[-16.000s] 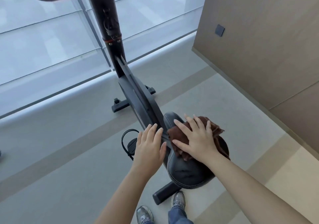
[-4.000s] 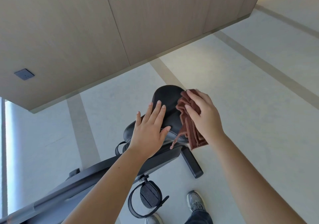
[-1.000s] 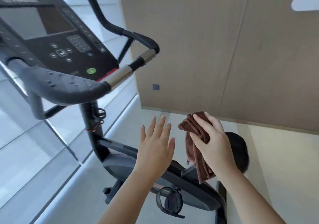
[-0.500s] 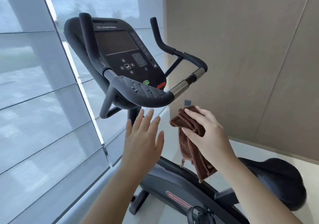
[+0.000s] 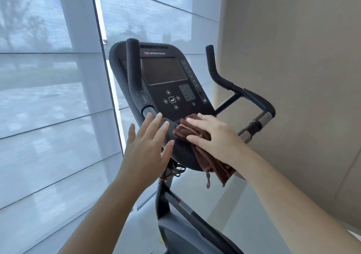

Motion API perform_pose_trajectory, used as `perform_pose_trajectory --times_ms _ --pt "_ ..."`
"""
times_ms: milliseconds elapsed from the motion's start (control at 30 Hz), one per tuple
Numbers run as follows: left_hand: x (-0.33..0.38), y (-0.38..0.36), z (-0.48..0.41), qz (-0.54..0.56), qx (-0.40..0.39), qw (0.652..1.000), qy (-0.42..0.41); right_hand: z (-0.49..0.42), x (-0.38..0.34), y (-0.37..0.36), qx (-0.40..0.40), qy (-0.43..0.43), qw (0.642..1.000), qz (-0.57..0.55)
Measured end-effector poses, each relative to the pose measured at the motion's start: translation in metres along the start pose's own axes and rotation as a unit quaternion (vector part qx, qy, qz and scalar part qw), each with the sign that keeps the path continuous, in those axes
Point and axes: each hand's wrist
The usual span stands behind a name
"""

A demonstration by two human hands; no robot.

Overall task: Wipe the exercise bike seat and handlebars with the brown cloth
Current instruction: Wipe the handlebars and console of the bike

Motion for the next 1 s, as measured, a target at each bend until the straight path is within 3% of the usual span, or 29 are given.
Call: perform_pose_trajectory --times_ms 100,233,433,600,700,867,1000 --pt "-0.017 -0.006 -0.004 0.004 -0.017 1.0 0.001 0.001 0.009 -0.008 -0.039 0.017 0.999 -0.005" --pt "-0.037 -0.011 -0.01 0.014 -0.034 0.999 -0.034 0.016 0.011 -0.014 0.027 0.051 0.998 0.013" --pt "-0.063 -0.012 -0.024 0.02 -0.055 0.994 -0.091 -0.024 -0.011 -0.019 -0.009 0.033 0.999 -0.028" --pt "-0.071 -0.016 -0.034 0.058 -0.056 0.988 -0.13 0.007 -0.001 -0.013 0.001 0.015 0.999 -0.043" --pt "-0.076 -0.019 -0.038 0.082 -0.054 0.983 -0.153 0.012 -0.01 -0.017 0.041 0.011 0.999 -0.022" --pt "-0.083 -0.022 -0.041 0.102 -0.046 0.977 -0.182 -0.028 -0.036 -0.027 0.026 -0.005 1.0 0.009" --pt "-0.087 -0.025 -0.04 0.123 -0.042 0.974 -0.188 0.003 -0.034 -0.023 0.045 -0.022 0.997 0.063"
Point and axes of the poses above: each hand's wrist, its own z-axis away from the middle knuckle, its own y-axis out of the back of the hand, x = y × z, and after that the axes turned 1 degree about z, right-handed
